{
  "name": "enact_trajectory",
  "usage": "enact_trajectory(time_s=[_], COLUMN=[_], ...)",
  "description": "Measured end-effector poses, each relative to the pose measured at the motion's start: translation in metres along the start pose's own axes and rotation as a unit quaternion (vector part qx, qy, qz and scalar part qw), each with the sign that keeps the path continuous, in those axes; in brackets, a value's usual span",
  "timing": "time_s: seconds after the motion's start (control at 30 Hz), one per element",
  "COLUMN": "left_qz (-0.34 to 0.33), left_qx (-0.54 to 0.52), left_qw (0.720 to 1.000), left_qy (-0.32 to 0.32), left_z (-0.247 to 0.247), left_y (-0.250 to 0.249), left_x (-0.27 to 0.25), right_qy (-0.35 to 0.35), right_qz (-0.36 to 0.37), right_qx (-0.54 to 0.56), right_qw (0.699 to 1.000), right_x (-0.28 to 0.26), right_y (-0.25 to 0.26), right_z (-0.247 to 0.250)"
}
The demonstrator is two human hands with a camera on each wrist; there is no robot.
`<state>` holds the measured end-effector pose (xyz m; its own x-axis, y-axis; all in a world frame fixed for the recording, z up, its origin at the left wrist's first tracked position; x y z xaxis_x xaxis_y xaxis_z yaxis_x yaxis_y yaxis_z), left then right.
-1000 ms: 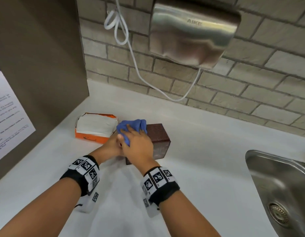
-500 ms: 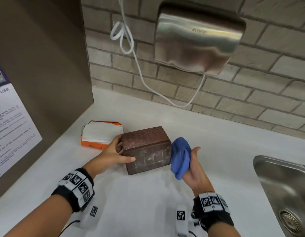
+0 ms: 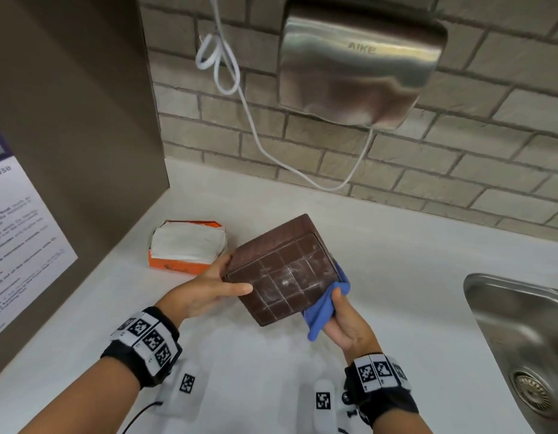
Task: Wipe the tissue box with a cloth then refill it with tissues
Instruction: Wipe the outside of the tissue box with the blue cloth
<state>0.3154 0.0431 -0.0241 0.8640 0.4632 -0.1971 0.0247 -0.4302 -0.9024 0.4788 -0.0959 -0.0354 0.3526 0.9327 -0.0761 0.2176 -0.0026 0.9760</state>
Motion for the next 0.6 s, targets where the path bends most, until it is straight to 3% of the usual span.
enact_trajectory(time_s=[0.1, 0.27, 0.4, 0.53, 0.6], left_qz=[0.023, 0.016, -0.015, -0.049, -0.059], left_qx=[0.071, 0.12, 0.112, 0.101, 0.104], left_qw=[0.996, 0.988, 0.993, 0.993, 0.992], left_qy=[0.047, 0.099, 0.022, -0.033, -0.042], left_z=[-0.004, -0.016, -0.008, 0.008, 0.007], left_y=[-0.007, -0.027, -0.033, -0.024, -0.02], left_x=[0.0, 0.008, 0.018, 0.023, 0.027], right_qy=[0.004, 0.081, 0.062, -0.032, -0.065], right_qz=[-0.008, 0.048, 0.014, 0.059, 0.087], right_qx=[0.022, -0.081, -0.118, -0.098, -0.217], right_qw=[1.0, 0.992, 0.991, 0.993, 0.97], right_x=[0.003, 0.017, 0.024, 0.033, 0.039], right_y=[0.017, 0.05, 0.053, 0.079, 0.102], right_z=[-0.007, -0.029, -0.03, -0.018, -0.037])
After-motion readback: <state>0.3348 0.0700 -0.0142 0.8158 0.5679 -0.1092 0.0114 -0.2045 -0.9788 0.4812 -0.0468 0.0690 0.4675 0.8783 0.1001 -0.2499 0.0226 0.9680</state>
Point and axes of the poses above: each hand's wrist, its own x-axis towards the middle knuckle, its own z-axis out of the back of the hand, y = z × x, the point moved 10 cm from there along x, towards the middle knuckle, and after that the axes turned 11 degrees about -x, right-handed, at the moved point
